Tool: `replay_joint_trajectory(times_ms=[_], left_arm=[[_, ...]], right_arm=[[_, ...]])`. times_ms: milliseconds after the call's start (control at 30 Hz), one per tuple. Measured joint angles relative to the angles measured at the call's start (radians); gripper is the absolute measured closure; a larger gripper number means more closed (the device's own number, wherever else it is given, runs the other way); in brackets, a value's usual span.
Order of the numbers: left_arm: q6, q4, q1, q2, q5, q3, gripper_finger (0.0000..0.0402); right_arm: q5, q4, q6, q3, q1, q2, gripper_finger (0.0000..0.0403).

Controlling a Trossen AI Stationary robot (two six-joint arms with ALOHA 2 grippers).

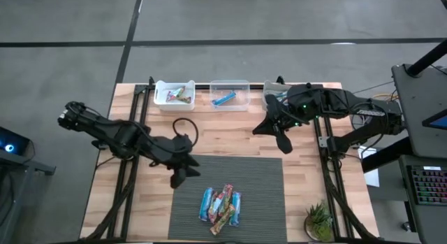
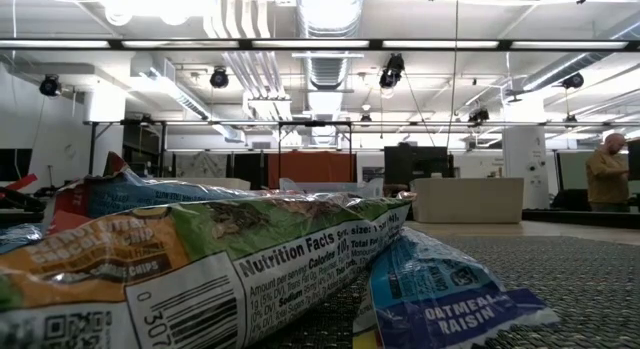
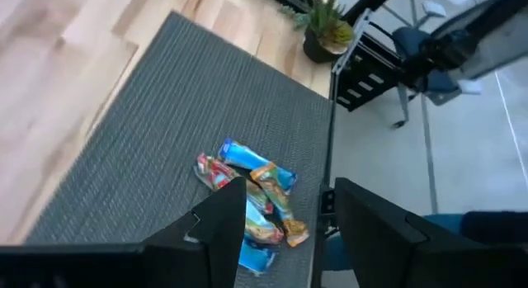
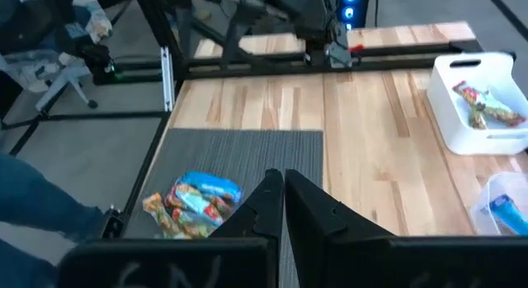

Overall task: Pick and place Granola Bars by type
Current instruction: Put the blue granola bar into the transparent bin

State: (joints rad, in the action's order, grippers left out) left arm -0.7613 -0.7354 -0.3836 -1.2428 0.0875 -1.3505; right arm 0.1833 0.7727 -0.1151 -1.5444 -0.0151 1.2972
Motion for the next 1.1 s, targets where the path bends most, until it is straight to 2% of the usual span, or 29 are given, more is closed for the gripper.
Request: replay_joint_trajectory(times_ms=[233, 433, 700, 1100], left_arm=[[-0.173, -0.019, -0.008, -0.086, -0.002, -0.010, 0.0234], [-0.291, -0.046, -0.044, -0.165, -0.056, -0.007, 0.0234], [-0.405, -0.106, -0.092, -0.199, -0.065, -0.006, 0.0234], [-0.463, -0.133, -0.108, -0.264, -0.016, -0.004, 0.0235]], right_arm=[[0.000, 0.055, 0.047, 0.000, 0.000, 0.000, 0.0394], [0.000, 0.059, 0.040, 0.000, 0.000, 0.000, 0.0394], [0.000, 0.059, -0.008, 0.000, 0.000, -0.001, 0.0394], [-0.001, 0.060, -0.118, -0.039, 0.000, -0.002, 0.0394]])
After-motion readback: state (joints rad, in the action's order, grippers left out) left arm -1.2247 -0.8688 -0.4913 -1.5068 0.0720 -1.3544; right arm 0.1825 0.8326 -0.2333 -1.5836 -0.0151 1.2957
